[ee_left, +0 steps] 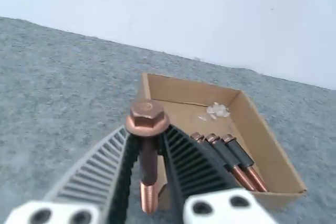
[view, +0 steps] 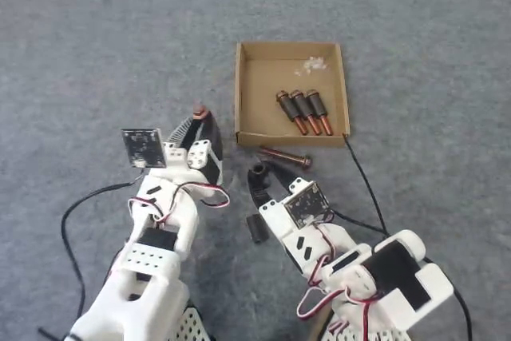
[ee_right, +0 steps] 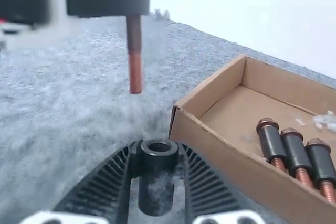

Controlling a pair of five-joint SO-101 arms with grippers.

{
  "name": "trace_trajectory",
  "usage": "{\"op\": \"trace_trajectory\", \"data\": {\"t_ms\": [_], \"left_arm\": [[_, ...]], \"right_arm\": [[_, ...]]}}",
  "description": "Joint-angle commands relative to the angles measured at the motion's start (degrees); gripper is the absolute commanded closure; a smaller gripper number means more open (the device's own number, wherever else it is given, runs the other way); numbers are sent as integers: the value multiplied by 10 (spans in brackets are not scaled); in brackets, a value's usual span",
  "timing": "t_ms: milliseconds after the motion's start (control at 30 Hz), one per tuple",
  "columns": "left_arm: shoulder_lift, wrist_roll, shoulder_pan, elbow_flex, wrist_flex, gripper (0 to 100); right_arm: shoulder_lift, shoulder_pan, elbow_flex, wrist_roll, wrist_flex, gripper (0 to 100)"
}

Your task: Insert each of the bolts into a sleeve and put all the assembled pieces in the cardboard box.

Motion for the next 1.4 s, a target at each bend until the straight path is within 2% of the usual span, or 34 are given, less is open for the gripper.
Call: {"op": "trace_trajectory", "data": {"t_ms": [0,167,367,467,633,800,1133,1367], "left_arm": [[-18,-1,-14,-14,-17,989],[-17,-1,-13,-21,-17,989],[-17,-1,-14,-22,-19,989],[-17,-1,-14,-24,-20,989],[-18,-1,-14,-41,-23,989],[-23,0,3,-42,-60,989],[-23,0,46,-44,-56,989],[-24,0,47,-50,-35,989]], "right_arm": [[11,7,-48,7,0,993],[121,10,-127,8,-32,993],[273,6,-187,17,-212,993],[291,-4,-186,49,-259,993],[295,-8,-186,54,-261,993],[296,-8,-188,54,-247,993],[296,-14,-189,53,-226,993],[296,-16,-189,53,-226,993]]}}
